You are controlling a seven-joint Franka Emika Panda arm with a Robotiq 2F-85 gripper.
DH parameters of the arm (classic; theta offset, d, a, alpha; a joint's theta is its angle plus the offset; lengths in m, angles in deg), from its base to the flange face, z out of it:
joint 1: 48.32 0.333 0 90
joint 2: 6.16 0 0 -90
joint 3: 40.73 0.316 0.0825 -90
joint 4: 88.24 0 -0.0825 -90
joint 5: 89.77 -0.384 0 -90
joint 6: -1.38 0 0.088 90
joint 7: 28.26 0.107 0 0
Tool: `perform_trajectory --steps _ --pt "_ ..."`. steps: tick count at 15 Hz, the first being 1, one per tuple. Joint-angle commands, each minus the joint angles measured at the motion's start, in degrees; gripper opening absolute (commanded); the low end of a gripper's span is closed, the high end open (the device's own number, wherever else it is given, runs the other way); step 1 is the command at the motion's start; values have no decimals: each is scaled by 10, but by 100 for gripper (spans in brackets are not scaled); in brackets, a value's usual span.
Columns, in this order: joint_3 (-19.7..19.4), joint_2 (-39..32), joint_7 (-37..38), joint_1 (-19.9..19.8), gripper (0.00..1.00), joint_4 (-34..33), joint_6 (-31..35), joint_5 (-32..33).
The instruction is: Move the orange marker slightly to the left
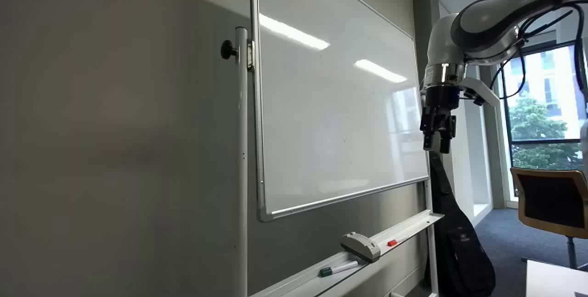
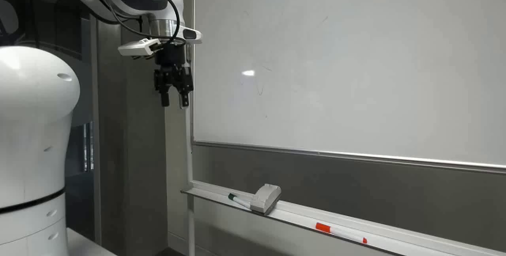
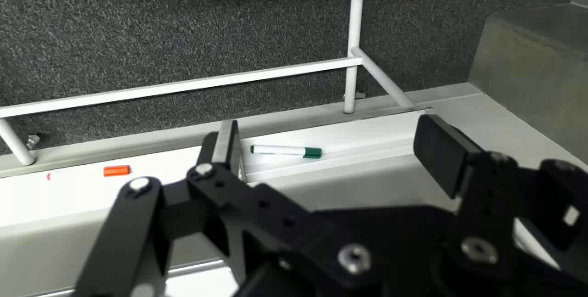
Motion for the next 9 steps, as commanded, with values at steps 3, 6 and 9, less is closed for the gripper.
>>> perform_trajectory --steps 3,6,9 --pt "2 -3 -16 -2 100 -3 4 5" --pt "2 -23 -30 2 100 -6 18 12" --pt "4 -62 -67 14 100 -6 47 25"
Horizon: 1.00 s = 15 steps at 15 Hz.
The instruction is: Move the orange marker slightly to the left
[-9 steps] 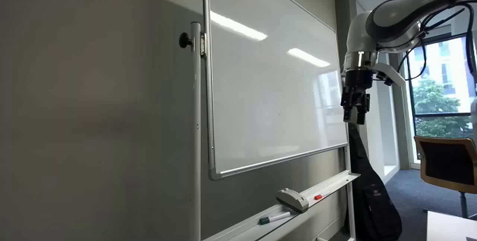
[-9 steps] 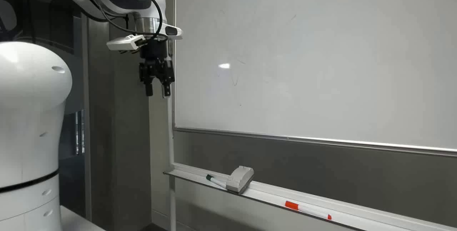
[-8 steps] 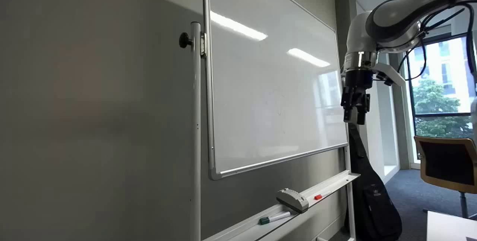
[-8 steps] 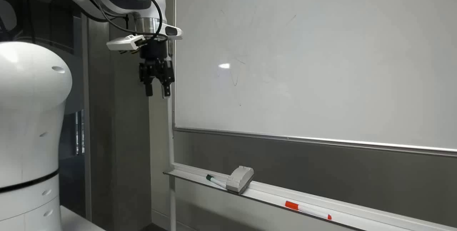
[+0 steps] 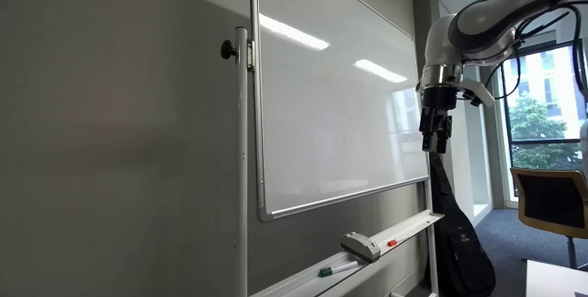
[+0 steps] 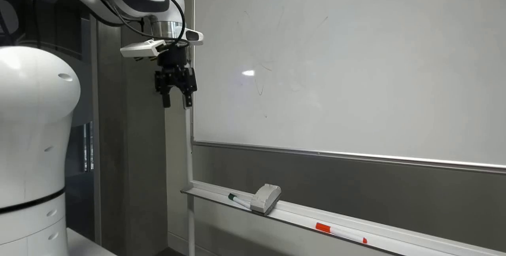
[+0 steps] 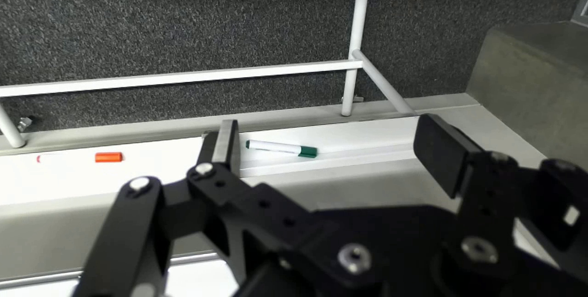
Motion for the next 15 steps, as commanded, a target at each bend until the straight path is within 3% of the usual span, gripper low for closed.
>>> perform_trajectory --steps 1,9,15 --pt "5 -67 -51 15 100 -1 58 28" --pt "3 -217 -177 71 100 0 224 77" --pt "0 -248 -175 71 100 -1 211 70"
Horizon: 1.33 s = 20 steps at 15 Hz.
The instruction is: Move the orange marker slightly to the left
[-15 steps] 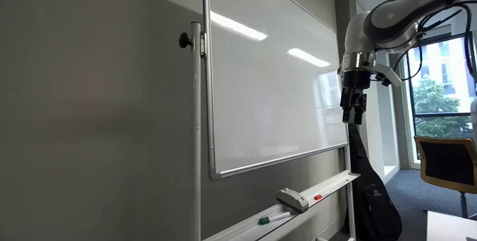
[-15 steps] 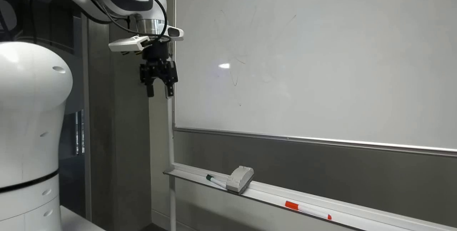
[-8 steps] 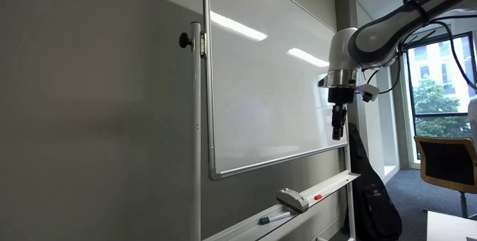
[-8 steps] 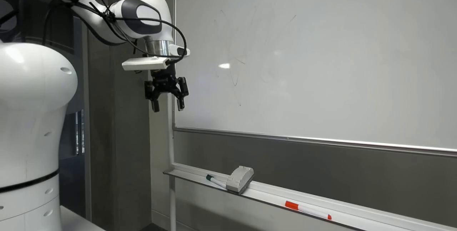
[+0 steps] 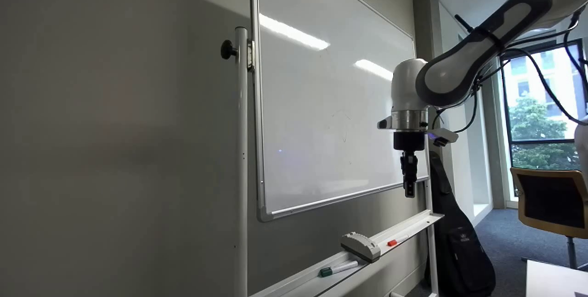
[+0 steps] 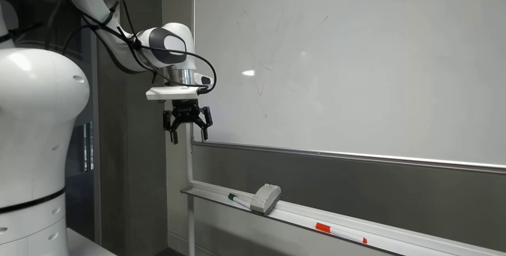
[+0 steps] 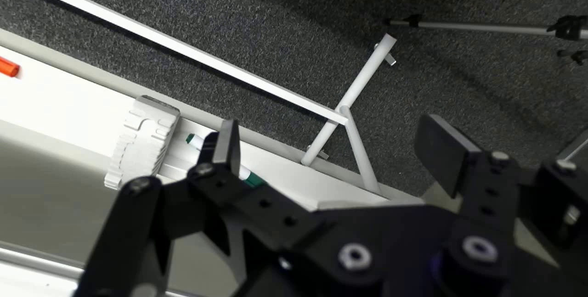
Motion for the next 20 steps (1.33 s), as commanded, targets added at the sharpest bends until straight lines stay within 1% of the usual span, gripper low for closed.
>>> perform_trajectory --steps 1,3,4,6,11,15,20 --pt "0 -3 0 0 100 -1 -1 0" --pt "0 -3 0 0 100 -2 -1 0" --pt "5 1 -7 0 100 -2 5 11" --pt "13 -11 5 -9 100 -4 15 25" --pt "12 -41 7 -40 100 -6 42 93" --pt "-2 -65 0 -70 100 -6 70 136" --pt "-33 -90 -25 -97 100 -9 93 155"
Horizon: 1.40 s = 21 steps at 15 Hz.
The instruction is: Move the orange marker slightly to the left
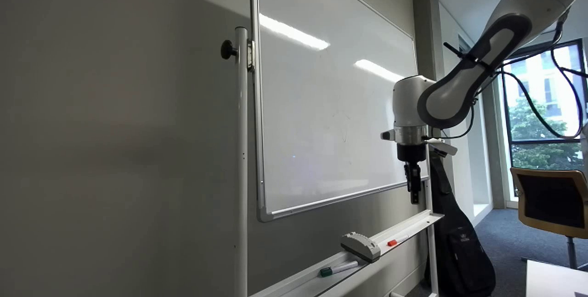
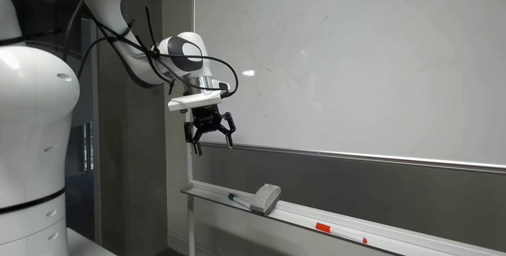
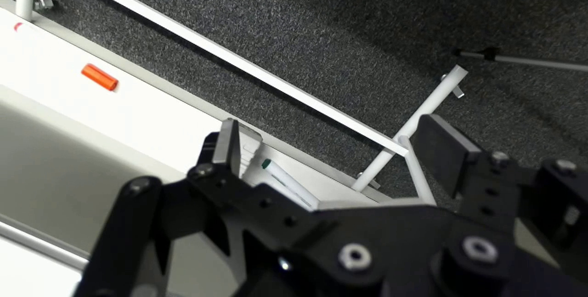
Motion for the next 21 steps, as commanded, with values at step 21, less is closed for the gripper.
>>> perform_trajectory --steps 21 --pt "-30 -213 -29 -24 100 -121 63 40"
